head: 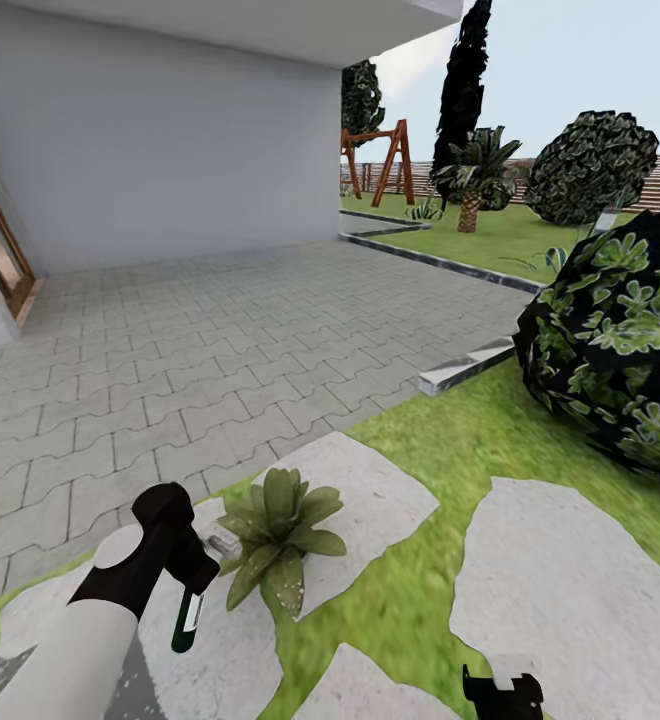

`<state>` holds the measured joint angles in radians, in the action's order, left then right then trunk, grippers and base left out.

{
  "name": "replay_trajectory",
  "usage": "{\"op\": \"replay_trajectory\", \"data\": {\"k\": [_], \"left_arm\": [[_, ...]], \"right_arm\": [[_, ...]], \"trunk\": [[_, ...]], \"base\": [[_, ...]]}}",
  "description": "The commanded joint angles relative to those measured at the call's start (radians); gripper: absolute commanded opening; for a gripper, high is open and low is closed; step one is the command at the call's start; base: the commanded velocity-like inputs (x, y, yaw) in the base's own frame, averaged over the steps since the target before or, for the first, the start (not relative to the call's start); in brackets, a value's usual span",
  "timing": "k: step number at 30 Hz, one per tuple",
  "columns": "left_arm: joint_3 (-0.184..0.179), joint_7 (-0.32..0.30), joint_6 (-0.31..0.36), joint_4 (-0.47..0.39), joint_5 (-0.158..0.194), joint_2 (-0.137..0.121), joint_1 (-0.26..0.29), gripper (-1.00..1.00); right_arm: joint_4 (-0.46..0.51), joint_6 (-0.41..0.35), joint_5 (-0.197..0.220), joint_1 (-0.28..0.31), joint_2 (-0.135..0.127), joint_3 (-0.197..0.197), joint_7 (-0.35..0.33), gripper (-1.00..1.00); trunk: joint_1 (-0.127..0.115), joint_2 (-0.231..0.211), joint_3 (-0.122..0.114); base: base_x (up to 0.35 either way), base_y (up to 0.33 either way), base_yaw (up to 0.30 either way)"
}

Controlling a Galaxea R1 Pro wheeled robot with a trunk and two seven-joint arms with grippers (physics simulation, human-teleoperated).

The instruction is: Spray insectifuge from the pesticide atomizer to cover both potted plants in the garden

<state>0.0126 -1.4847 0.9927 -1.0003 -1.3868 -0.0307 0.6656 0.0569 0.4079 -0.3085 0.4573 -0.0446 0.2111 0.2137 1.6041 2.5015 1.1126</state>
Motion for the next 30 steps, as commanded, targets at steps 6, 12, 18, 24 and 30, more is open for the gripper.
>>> {"op": "replay_trajectory", "data": {"k": [6, 12, 18, 24, 30], "left_arm": [[0.001, -0.010, 0.011, 0.000, -0.009, 0.000, -0.001, -1.00], [0.001, -0.008, 0.011, 0.003, -0.009, 0.000, -0.001, -1.00], [0.000, -0.006, 0.007, 0.012, -0.008, -0.008, -0.017, -1.00], [0.003, 0.028, 0.005, 0.014, -0.003, -0.009, -0.091, -1.00], [0.062, 0.089, 0.001, 0.018, 0.006, -0.009, -0.121, -1.00]], "right_arm": [[-0.002, 0.003, -0.011, 0.001, 0.000, 0.007, 0.004, 1.00], [-0.002, 0.003, -0.010, 0.001, 0.000, 0.008, 0.004, 1.00], [-0.002, 0.003, -0.011, 0.001, 0.000, 0.007, 0.004, 1.00], [-0.002, 0.003, -0.011, 0.001, 0.000, 0.008, 0.004, 1.00], [-0.002, 0.003, -0.011, 0.001, -0.002, 0.007, 0.003, 1.00]], "trunk": [[-0.001, 0.000, 0.001], [-0.001, 0.000, 0.001], [-0.001, 0.000, 0.000], [-0.001, 0.000, -0.001], [-0.001, 0.000, -0.001]], "base": [[-0.178, 0.239, -0.244], [0.097, 0.277, -0.025], [0.035, 0.047, -0.161], [0.001, 0.001, -0.131], [0.000, 0.000, -0.003]]}}
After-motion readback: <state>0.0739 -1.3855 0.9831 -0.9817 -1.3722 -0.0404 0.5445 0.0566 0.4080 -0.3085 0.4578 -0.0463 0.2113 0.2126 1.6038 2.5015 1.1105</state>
